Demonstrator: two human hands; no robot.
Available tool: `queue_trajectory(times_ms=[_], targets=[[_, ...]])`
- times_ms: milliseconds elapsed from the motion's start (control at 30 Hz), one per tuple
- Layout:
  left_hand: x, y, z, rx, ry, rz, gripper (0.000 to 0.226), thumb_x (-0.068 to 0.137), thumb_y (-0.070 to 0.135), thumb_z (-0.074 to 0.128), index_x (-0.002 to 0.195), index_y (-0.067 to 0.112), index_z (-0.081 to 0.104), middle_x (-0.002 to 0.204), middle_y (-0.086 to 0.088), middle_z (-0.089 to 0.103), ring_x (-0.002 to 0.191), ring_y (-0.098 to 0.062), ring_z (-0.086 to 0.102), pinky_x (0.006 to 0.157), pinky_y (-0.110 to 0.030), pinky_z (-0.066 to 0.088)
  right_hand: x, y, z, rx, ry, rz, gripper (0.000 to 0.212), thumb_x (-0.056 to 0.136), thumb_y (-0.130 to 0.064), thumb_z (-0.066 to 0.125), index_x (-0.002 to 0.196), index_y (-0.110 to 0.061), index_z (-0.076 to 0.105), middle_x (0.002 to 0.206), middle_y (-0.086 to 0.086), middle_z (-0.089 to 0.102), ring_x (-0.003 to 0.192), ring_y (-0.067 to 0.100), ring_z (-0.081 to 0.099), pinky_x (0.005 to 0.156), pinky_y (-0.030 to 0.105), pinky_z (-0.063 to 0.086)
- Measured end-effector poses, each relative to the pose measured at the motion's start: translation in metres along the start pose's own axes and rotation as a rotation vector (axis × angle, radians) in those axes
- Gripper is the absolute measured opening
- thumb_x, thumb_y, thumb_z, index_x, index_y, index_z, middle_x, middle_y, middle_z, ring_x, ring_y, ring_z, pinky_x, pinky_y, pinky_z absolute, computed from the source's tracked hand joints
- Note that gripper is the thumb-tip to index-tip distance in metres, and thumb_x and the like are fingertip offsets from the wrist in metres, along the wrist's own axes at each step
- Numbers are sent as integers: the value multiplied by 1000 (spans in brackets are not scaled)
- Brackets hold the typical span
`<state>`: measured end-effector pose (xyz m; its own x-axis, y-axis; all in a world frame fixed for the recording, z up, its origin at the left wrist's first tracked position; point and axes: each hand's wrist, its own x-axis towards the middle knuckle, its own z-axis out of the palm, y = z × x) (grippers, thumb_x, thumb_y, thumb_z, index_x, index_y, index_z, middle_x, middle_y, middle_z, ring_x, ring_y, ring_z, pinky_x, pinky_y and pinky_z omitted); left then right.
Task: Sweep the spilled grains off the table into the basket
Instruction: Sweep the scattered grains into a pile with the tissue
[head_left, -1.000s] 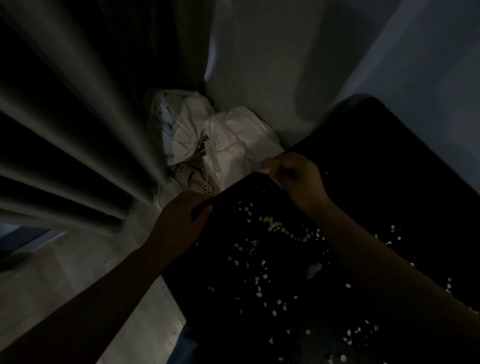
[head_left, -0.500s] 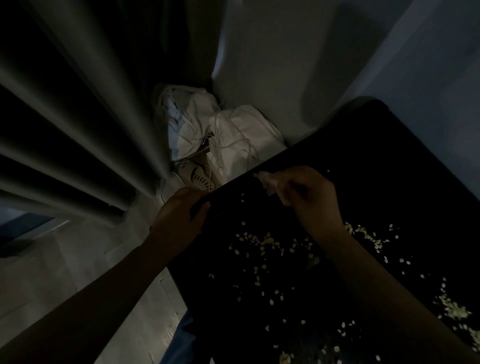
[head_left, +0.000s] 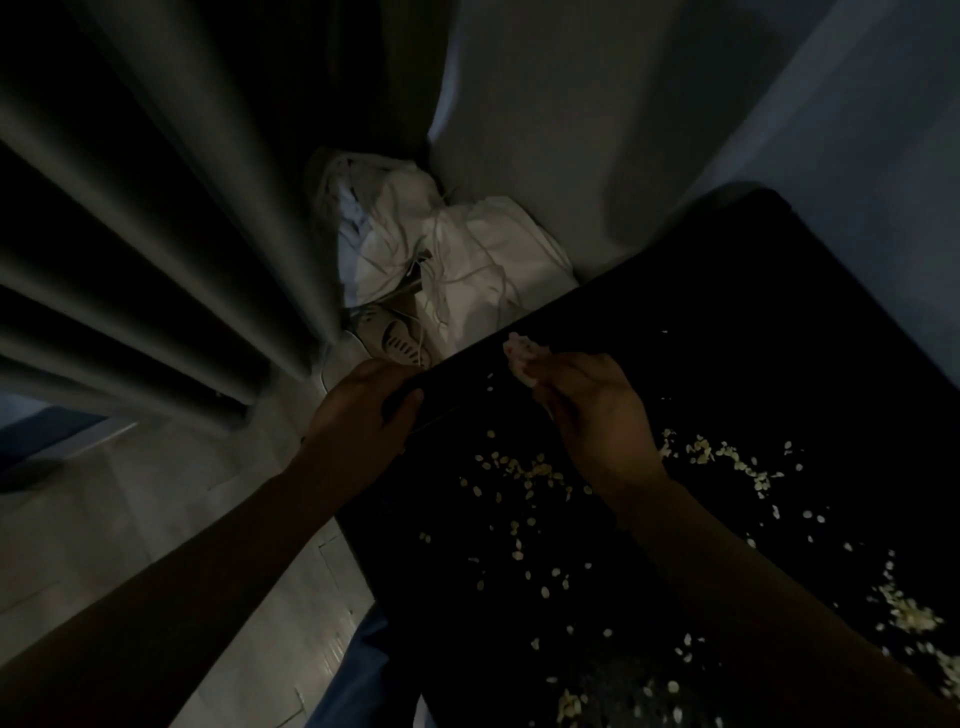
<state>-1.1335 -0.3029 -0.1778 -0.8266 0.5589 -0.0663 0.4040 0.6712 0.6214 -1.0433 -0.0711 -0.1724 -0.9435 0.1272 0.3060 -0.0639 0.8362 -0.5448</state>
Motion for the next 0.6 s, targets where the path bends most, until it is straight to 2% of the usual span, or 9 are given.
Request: queue_trajectory(times_ms=[67,167,233,333,400,467,533,600], targets=[[0,1,0,7,6,-2,41,90,34,45,117,10,64,108,-7,63,98,-21,59,77,-10,31,-3,-1,5,-50,29,55,27,88,-9,61,114,-10,69,114,6,67,101,16,55,95,14,35],[0,-1,1,12,4,-20,41,89,35,44,118,13,64,109,-5,63,99,-18,58,77,-10,31,-2,-3,12,-52,78,116,28,89,-8,61,117,-8,67,113,8,65,103,21,59,97,24,43],[1,-3,3,16,2,-21,41,90,36,44,119,15,63,110,-3,63,100,-17,58,78,-10,32,2,-2,12,-45,39,131,30,91,-10,58,119,-9,67,115,7,64,105,22,61,96,33,48],[0,-4,2,22,2,-25,36,93,33,46,119,15,63,111,-3,62,100,-14,57,76,-1,28,3,2,8,-64,-43,114,30,93,-16,55,120,-9,66,114,8,63,104,26,61,90,40,52],[0,-3,2,19,2,-17,39,91,34,45,119,15,63,110,-4,63,99,-16,57,75,-1,27,0,3,6,-75,-76,84,30,93,-16,54,120,-9,66,113,8,63,102,27,61,90,41,52],[1,-2,2,19,-3,-13,41,90,35,43,119,14,63,110,-5,63,99,-18,58,74,-7,28,2,3,5,-103,-105,95,32,94,-19,52,122,-11,65,114,7,62,102,26,61,89,40,52],[1,-2,2,21,-1,-17,42,89,35,44,119,14,63,111,-6,63,100,-19,58,75,-9,29,5,2,4,-139,-111,100,29,91,-18,54,115,-10,68,106,8,63,94,28,60,80,39,54],[1,-1,3,29,8,-9,42,88,34,45,119,12,64,111,-8,63,101,-21,59,76,-7,28,6,-4,-1,-105,-140,27,25,90,-17,55,108,-10,71,99,9,64,88,25,59,77,32,52]])
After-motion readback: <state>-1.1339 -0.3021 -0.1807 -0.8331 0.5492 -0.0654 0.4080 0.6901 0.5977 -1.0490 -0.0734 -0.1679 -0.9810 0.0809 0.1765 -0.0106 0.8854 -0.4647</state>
